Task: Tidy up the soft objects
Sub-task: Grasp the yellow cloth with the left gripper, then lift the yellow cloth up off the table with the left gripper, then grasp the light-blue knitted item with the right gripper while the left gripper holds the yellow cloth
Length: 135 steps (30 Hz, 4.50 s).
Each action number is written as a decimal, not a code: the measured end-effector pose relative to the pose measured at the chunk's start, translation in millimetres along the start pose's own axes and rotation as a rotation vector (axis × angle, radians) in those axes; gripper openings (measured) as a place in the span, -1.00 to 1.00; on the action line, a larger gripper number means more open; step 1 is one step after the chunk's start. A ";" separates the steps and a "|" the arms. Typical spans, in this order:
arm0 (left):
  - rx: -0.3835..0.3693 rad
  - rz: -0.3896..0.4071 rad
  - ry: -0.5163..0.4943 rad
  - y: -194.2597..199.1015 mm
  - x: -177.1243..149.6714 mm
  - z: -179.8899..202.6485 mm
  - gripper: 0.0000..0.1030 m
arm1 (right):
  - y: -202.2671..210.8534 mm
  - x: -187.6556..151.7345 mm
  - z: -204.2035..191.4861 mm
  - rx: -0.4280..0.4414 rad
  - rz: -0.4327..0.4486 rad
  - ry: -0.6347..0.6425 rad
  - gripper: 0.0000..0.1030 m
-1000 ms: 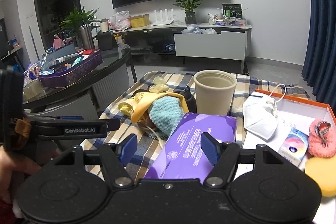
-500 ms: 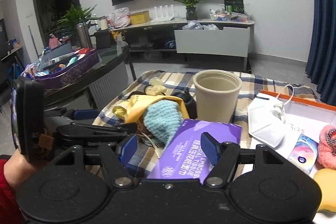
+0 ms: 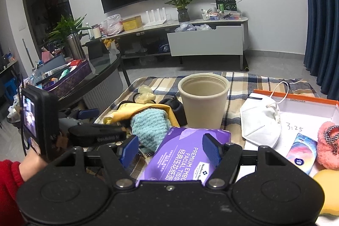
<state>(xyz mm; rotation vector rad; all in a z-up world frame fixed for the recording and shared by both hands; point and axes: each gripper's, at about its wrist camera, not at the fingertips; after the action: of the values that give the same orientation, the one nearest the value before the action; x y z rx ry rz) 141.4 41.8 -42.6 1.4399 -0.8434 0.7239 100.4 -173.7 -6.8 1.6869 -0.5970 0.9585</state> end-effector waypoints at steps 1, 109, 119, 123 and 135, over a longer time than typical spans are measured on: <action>-0.010 0.008 0.020 1.2 1.7 -1.4 0.18 | -0.7 0.1 -0.7 0.000 -0.001 0.000 0.54; -0.171 0.108 0.319 62.7 25.9 -54.9 -0.85 | -148.2 41.5 -76.0 -0.073 -0.342 0.299 0.73; -0.170 0.116 0.322 70.7 19.4 -54.1 -0.85 | -116.9 45.7 -62.9 -0.051 -0.210 0.238 -0.34; -0.168 0.132 0.312 77.4 23.2 -47.6 -0.85 | -79.8 52.2 -56.6 -0.021 -0.118 0.192 -0.35; -0.137 0.136 0.283 105.2 34.5 -13.8 -0.85 | 10.6 43.5 -43.5 -0.003 0.028 0.072 -0.35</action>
<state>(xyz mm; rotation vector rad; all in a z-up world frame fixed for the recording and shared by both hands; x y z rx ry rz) 72.0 55.5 43.7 1.1345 -0.7590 0.9299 103.0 -132.9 40.4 1.6377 -0.5759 1.0334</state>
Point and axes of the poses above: each gripper's, at about its wrist camera, not at the fingertips, and y roughly against the way its jaws point, z to its right, x to its top, and after that the axes turned 7 degrees about y, right-handed
